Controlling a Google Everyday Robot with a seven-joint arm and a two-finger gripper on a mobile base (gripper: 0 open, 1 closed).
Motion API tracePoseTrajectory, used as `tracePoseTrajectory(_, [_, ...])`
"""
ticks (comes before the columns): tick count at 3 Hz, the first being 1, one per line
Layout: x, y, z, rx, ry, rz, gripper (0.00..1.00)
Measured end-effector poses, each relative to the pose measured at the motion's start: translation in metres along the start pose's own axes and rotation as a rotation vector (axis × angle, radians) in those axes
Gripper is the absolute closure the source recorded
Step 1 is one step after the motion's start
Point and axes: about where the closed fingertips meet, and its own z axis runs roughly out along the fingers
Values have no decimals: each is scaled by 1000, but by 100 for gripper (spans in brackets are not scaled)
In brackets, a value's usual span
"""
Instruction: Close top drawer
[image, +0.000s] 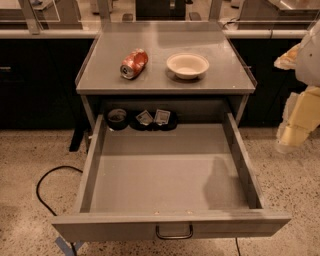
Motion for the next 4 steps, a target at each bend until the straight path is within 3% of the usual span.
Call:
tracePoseTrajectory(1, [-2, 3, 1, 7, -3, -2, 0])
tracePoseTrajectory(2, [2, 22, 20, -7, -25, 10, 0])
tracePoseTrajectory(3, [13, 52, 55, -51, -42, 33, 0])
tracePoseTrajectory(4, [26, 93, 87, -131, -40, 50, 0])
